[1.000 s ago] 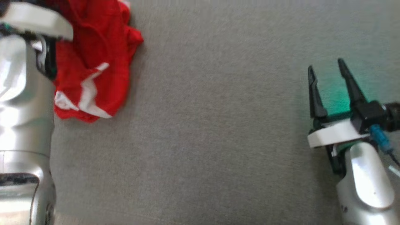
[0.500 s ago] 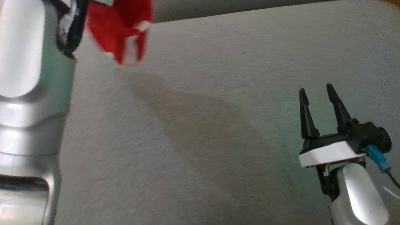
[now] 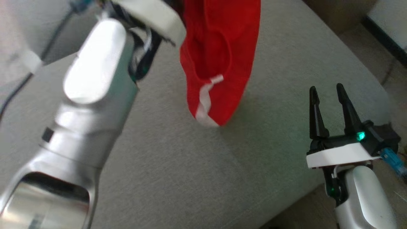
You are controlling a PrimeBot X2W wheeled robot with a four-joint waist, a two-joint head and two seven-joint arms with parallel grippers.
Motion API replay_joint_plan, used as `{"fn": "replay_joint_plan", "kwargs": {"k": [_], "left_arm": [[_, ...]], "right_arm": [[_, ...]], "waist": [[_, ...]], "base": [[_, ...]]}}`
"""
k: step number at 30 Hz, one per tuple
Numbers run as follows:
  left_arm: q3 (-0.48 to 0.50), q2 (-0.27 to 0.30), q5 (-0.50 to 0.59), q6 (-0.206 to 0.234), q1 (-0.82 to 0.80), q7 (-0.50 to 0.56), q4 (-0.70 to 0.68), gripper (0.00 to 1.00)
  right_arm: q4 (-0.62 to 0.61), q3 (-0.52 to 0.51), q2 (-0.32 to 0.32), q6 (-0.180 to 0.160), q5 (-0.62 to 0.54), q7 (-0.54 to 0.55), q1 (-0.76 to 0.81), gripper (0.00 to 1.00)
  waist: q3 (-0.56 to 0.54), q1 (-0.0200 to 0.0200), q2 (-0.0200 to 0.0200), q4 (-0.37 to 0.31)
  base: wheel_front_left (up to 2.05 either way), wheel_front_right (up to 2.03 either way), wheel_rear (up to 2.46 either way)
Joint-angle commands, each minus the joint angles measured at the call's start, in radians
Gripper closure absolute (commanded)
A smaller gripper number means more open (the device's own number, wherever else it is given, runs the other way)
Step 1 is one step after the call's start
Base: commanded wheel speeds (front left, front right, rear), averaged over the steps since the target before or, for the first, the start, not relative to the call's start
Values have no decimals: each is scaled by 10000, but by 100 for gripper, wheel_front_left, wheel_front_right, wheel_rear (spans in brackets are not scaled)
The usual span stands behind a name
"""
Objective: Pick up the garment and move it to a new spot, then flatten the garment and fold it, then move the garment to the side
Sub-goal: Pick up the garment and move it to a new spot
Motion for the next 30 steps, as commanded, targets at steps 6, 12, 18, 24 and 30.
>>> {"fn": "replay_joint_plan", "kwargs": {"k": [6, 12, 18, 24, 30], "left_arm": [[-997, 896, -422, 18, 255, -452, 1099, 100], [-1260, 1191, -515, 47, 865, -1088, 2149, 0], [-1011, 1137, -390, 693, 2240, -2252, 2384, 0], [538, 745, 131, 2089, 5158, -2330, 135, 0], [2243, 59, 1108, 2408, 8247, -2333, -2223, 0]], "right_arm": [[-320, 554, 35, -7, 447, 4, -544, 0], [-183, 678, 35, -7, 290, 4, -538, 0], [148, 683, 35, -7, -145, 4, -119, 0], [412, 371, 35, -7, -650, 4, 648, 0], [427, 346, 35, -7, -663, 4, 1209, 0]], "waist": [[731, 1, 0, -630], [689, 1, 0, -242], [76, 1, 0, 823], [-823, 1, 0, 2132], [-1329, 1, 0, 3053]], "base": [[0, 0, 0], [0, 0, 0], [0, 0, 0], [0, 0, 0], [0, 0, 0]]}}
